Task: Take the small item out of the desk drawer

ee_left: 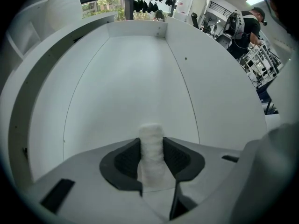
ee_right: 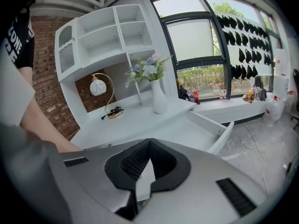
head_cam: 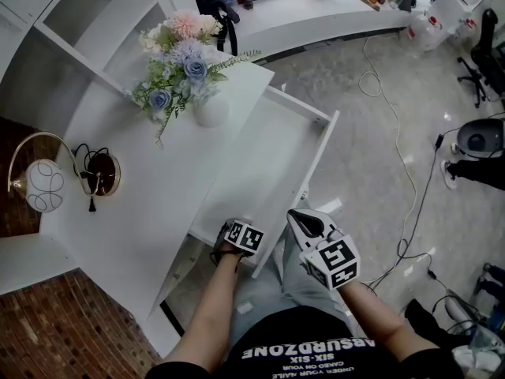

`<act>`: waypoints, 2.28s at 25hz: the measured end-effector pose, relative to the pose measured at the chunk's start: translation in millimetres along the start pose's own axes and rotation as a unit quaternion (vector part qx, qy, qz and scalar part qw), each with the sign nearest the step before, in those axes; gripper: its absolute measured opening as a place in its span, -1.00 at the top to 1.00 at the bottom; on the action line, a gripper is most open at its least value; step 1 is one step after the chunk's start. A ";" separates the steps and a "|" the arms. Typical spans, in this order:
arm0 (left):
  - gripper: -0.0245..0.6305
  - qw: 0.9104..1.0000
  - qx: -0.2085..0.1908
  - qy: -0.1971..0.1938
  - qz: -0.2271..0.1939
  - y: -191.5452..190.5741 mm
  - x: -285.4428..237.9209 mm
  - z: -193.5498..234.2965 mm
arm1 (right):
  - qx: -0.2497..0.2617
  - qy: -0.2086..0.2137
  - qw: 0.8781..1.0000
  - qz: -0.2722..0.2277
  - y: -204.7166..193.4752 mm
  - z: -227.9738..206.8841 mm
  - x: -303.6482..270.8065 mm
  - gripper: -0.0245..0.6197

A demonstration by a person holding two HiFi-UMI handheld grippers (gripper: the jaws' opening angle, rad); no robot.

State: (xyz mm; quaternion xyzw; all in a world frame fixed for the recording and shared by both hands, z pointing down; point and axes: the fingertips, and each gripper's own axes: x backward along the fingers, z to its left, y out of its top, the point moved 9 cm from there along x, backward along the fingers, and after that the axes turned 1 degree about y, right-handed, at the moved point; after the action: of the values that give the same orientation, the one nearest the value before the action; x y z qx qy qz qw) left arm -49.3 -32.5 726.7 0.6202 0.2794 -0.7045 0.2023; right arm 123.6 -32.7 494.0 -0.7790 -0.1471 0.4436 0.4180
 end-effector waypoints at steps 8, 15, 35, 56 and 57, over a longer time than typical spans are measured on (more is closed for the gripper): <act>0.48 0.999 0.020 -0.041 0.000 -0.8 1.5 2.5 | 0.004 -0.003 1.000 -0.002 5.5 3.4 4.1 0.93; 0.48 0.998 0.023 -0.057 0.001 -1.1 5.9 7.7 | 0.010 -0.003 1.000 -0.002 6.7 8.9 6.7 0.93; 0.48 0.995 0.070 -0.059 -0.038 -5.6 35.0 17.1 | 0.027 0.015 0.999 -0.008 5.5 34.6 10.9 0.93; 0.48 0.991 0.087 -0.041 -0.093 -7.6 87.3 10.6 | 0.040 0.014 0.999 -0.017 2.0 44.7 27.4 0.93; 0.48 0.991 0.089 -0.043 -0.094 -8.7 88.8 10.0 | 0.041 0.014 0.999 -0.018 2.0 45.0 27.7 0.93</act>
State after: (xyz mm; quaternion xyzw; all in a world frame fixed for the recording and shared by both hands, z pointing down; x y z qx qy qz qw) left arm -75.6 -26.8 641.0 0.5758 0.2642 -0.7683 0.0910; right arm 102.2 6.2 465.1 -0.7644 -0.1367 0.4311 0.4595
